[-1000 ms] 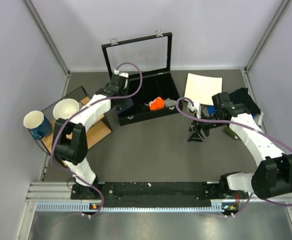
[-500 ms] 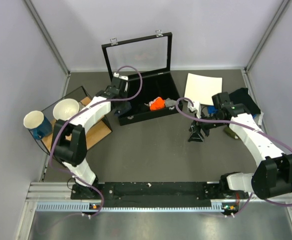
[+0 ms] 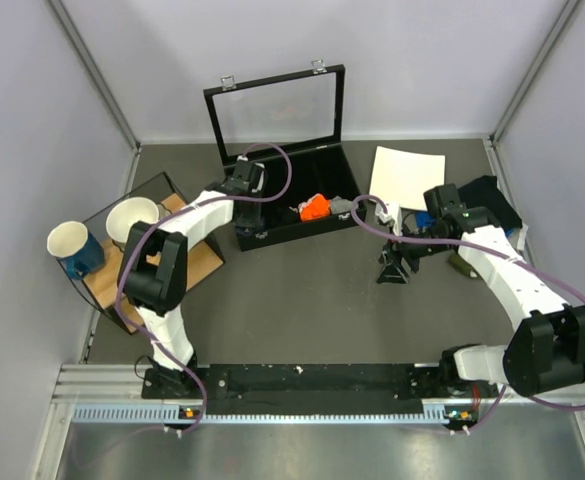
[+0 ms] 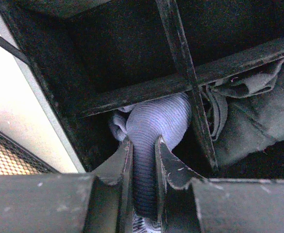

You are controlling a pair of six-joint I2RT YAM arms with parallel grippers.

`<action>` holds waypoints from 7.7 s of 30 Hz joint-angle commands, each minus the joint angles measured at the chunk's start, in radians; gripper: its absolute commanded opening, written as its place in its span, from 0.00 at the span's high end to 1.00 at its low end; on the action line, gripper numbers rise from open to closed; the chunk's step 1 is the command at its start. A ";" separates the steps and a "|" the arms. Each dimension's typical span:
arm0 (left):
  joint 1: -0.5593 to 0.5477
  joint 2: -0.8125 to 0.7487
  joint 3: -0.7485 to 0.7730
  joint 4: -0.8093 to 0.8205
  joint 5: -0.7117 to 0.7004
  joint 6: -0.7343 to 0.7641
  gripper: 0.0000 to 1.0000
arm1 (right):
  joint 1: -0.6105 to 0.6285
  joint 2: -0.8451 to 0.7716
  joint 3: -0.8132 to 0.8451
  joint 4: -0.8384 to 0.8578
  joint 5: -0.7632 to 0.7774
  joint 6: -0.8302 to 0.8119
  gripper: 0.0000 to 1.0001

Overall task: Roll the underwear
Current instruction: Place the underwear in the storage box, then reset both arms

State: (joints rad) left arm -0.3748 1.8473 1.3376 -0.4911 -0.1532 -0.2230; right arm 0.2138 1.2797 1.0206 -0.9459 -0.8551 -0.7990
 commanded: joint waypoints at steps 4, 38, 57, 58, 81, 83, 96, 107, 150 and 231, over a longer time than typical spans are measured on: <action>-0.006 0.092 -0.043 0.106 0.046 -0.036 1.00 | -0.005 0.003 -0.008 0.018 -0.010 0.004 0.36; -0.004 -0.112 -0.135 0.338 0.110 0.260 1.00 | -0.005 -0.006 -0.011 0.018 -0.009 -0.002 0.36; 0.014 0.070 0.021 0.062 0.187 0.180 0.94 | -0.005 -0.011 -0.013 0.016 -0.010 -0.002 0.36; 0.019 0.066 0.035 0.056 0.188 0.179 0.92 | -0.005 -0.013 -0.013 0.016 -0.010 0.000 0.36; 0.034 -0.056 0.138 -0.084 0.188 0.212 0.48 | -0.005 -0.013 -0.014 0.016 -0.010 -0.002 0.36; 0.034 -0.066 0.135 -0.086 0.187 0.215 0.47 | -0.005 -0.013 -0.014 0.016 -0.010 -0.002 0.36; 0.034 -0.117 0.085 -0.152 0.202 0.215 0.51 | -0.005 -0.013 -0.014 0.016 -0.010 0.000 0.36; 0.036 -0.092 0.058 -0.227 0.130 0.240 0.92 | -0.005 -0.013 -0.014 0.013 -0.010 0.000 0.36; 0.050 0.411 0.431 -0.606 0.267 0.291 0.85 | -0.005 -0.071 -0.014 0.012 -0.013 -0.008 0.36; 0.077 -1.088 -0.318 0.128 0.515 0.013 0.01 | -0.134 -0.353 0.440 0.214 0.669 0.699 0.01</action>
State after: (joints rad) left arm -0.3016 0.8104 1.0267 -0.4362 0.3092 -0.1711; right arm 0.1284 0.9222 1.4204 -0.7761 -0.3084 -0.2363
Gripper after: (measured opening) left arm 0.987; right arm 0.987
